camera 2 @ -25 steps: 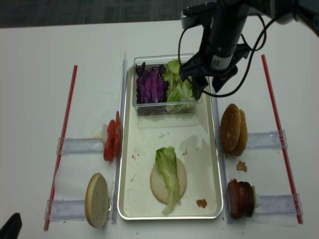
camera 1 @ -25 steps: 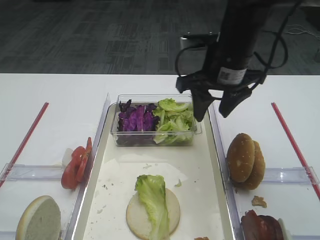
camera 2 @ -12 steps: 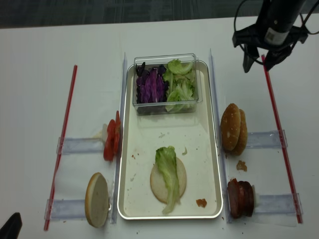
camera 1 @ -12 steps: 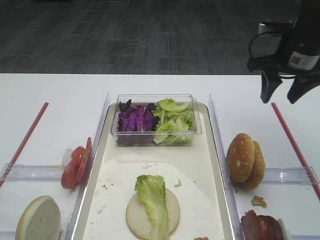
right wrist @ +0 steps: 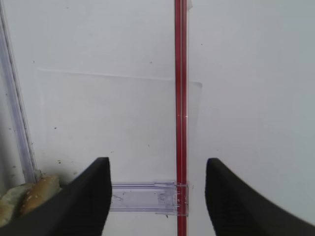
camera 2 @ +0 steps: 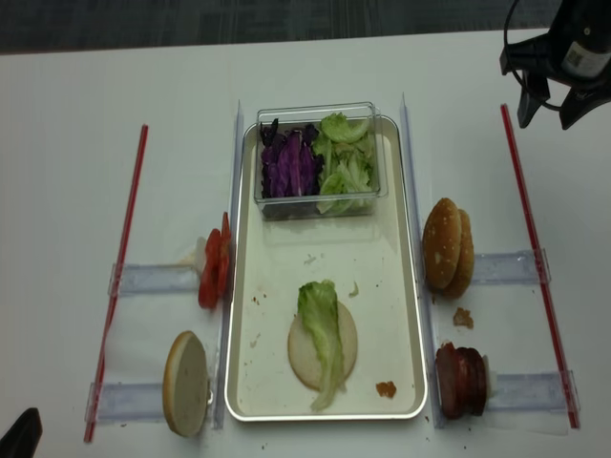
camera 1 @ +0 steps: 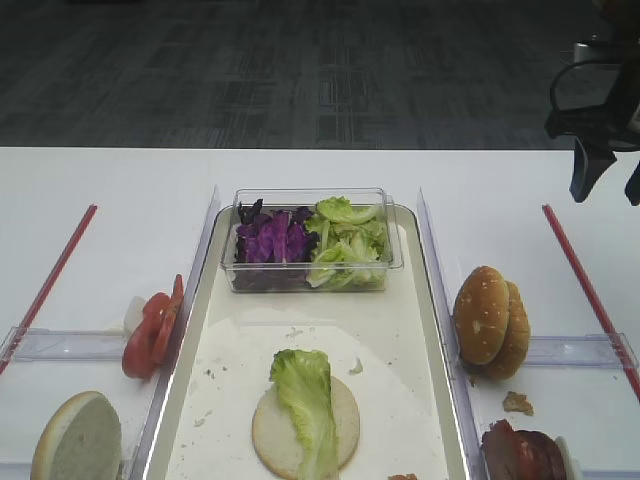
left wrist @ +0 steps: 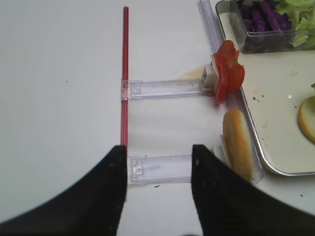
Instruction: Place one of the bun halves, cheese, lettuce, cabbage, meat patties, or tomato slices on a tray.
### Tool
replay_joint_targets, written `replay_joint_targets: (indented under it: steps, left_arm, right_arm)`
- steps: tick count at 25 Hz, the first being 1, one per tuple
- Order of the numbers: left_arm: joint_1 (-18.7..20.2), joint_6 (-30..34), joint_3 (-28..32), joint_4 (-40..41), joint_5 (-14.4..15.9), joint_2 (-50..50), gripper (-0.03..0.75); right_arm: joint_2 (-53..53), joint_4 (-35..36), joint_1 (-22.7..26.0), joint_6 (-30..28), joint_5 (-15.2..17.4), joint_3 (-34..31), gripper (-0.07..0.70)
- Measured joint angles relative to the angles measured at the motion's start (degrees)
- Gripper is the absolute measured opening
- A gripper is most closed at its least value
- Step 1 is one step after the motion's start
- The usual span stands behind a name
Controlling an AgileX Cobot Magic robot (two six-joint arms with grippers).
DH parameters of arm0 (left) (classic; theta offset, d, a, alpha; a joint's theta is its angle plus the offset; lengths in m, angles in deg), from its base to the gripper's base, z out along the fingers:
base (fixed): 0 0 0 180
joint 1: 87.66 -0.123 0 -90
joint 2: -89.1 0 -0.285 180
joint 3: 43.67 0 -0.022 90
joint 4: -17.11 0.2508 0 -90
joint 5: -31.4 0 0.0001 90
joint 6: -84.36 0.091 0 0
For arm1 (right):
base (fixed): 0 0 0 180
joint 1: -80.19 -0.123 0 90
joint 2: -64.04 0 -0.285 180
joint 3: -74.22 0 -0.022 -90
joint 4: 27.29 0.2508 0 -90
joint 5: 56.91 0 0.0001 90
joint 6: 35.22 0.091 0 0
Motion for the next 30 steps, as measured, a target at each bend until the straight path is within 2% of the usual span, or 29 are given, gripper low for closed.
replay_joint_targets:
  steps: [4,7,20,30]
  left_arm:
    - [0.0,0.0,0.0,0.0,0.0,0.0,0.297]
    - [0.0,0.0,0.0,0.0,0.0,0.0,0.297]
    - [0.0,0.0,0.0,0.0,0.0,0.0,0.297]
    - [0.0,0.0,0.0,0.0,0.0,0.0,0.297]
  right_arm:
    - [0.0,0.1,0.0,0.0,0.0,-0.1,0.44]
    - [-1.3,0.2,0.0,-0.7,-0.1,-3.3,0.44]
    - [-23.3,0.0,0.0,-2.7,-0.2,-28.4,0.44]
    - [-40.9,0.1,0.0,-3.1,-3.5,-46.3,0.44]
